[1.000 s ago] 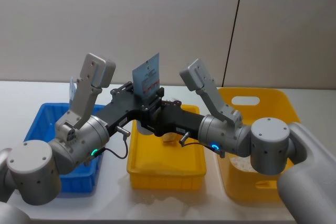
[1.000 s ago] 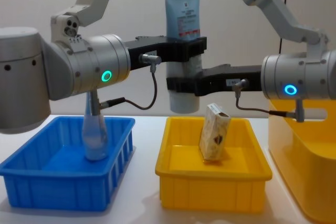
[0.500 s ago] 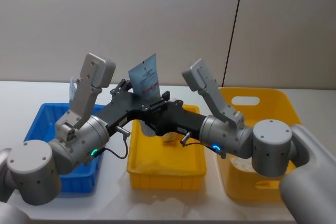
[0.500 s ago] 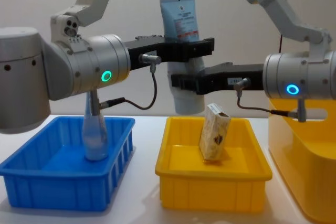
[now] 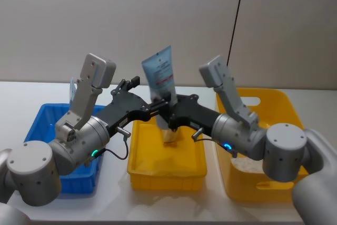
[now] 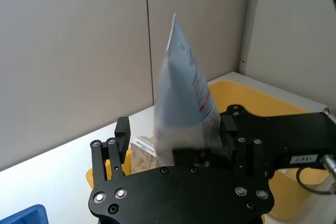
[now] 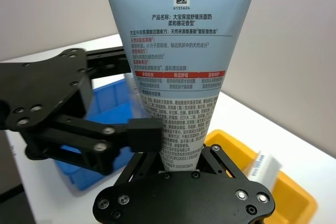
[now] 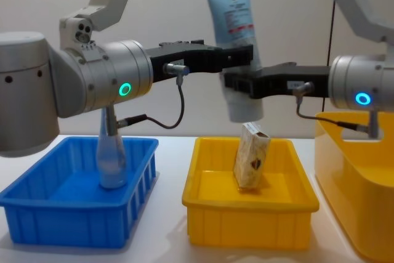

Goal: Bimanual collaborative sorting of washing and personal care products

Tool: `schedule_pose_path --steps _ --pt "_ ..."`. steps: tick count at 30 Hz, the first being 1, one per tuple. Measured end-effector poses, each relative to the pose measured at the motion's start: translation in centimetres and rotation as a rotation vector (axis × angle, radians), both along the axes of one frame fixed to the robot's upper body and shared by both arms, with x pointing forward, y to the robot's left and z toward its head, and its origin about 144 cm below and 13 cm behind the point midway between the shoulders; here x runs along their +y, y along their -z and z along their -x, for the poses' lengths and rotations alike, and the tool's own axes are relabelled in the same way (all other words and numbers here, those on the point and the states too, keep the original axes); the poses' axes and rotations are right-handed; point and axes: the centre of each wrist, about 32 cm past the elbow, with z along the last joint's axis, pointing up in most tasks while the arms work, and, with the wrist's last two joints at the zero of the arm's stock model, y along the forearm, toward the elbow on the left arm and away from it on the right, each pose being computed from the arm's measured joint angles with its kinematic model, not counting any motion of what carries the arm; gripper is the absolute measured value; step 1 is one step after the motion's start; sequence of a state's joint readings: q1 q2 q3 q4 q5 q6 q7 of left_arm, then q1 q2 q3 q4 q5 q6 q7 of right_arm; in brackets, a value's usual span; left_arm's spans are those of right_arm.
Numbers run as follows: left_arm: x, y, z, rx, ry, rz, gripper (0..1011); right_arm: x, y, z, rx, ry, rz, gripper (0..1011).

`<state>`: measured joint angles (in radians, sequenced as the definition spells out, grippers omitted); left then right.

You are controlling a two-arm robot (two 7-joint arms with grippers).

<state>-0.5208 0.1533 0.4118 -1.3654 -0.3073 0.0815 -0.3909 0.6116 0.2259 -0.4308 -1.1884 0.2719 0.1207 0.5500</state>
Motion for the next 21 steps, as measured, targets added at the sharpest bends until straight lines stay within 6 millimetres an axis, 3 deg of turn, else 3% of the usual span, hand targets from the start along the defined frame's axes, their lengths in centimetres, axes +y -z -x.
schedule_pose_path --steps 21 --pt "0.0 0.0 0.0 0.0 -0.001 0.0 1002 -2.6 -0.5 2.4 -0.039 0.241 -0.036 175"
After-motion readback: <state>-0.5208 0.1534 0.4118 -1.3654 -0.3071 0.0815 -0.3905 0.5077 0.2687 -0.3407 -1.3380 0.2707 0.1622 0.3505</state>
